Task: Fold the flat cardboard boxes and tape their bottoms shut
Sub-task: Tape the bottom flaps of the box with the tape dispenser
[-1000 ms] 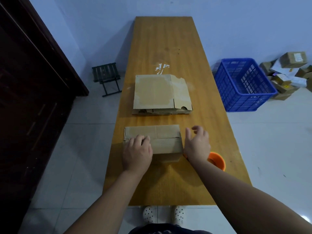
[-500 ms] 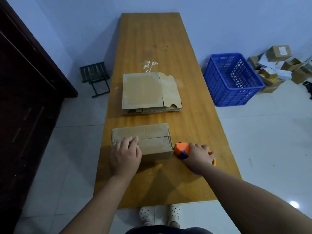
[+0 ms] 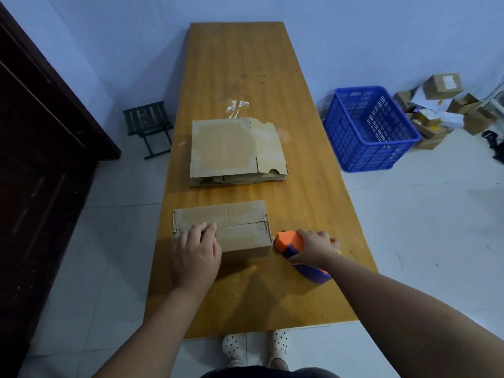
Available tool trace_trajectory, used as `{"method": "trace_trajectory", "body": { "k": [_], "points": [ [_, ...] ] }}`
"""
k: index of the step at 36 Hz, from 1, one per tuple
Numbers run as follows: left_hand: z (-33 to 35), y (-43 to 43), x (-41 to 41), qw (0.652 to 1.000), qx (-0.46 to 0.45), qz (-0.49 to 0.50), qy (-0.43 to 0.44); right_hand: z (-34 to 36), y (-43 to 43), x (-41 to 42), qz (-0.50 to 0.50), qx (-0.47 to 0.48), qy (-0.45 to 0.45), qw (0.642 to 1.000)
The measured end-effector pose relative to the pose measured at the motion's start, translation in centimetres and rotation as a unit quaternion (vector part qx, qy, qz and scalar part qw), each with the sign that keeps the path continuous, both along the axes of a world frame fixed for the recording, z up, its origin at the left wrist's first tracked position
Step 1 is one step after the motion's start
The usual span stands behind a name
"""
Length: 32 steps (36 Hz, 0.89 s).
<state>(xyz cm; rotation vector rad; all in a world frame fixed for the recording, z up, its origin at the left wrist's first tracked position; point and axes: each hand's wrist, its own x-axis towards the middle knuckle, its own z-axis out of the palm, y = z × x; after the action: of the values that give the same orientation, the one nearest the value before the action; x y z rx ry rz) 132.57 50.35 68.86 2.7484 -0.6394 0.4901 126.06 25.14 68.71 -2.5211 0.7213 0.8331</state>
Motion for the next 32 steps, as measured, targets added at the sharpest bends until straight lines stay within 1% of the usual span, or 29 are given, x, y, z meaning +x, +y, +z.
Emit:
{"method": "trace_trajectory", "body": {
  "k": [3, 9, 12, 23, 25, 28, 32],
  "points": [
    [0.0, 0.0, -0.1, 1.000, 0.002, -0.004, -0.004, 0.2, 0.2, 0.4, -0.020, 0.005, 0.022, 1.000],
    [0.0, 0.1, -0.2, 1.000, 0.004, -0.003, -0.005, 0.2, 1.2, 0.5, -0.126, 0.026, 0.041, 0.991],
    [0.0, 0.1, -0.4, 1.000, 0.006, -0.002, -0.011, 0.2, 1.5, 0.4, -0.138, 0.033, 0.039, 0.989],
    [-0.2, 0.1, -0.5, 1.000, -0.001, 0.003, -0.010, 0.2, 0.3, 0.3, -0.117, 0.045, 0.037, 0.991],
    [-0.3, 0.1, -0.5, 1.000, -0.001, 0.003, -0.012, 0.0, 0.4, 0.2, -0.114, 0.027, 0.020, 0.993],
    [-0.5, 0.1, -0.5, 1.000, 0.002, 0.004, -0.016, -0.7, 0.8, -0.1, -0.071, -0.020, -0.034, 0.997],
    [-0.6, 0.1, -0.6, 1.000, 0.004, 0.004, -0.010, -0.9, 0.7, -0.3, -0.025, -0.013, -0.050, 0.998]
  ]
}}
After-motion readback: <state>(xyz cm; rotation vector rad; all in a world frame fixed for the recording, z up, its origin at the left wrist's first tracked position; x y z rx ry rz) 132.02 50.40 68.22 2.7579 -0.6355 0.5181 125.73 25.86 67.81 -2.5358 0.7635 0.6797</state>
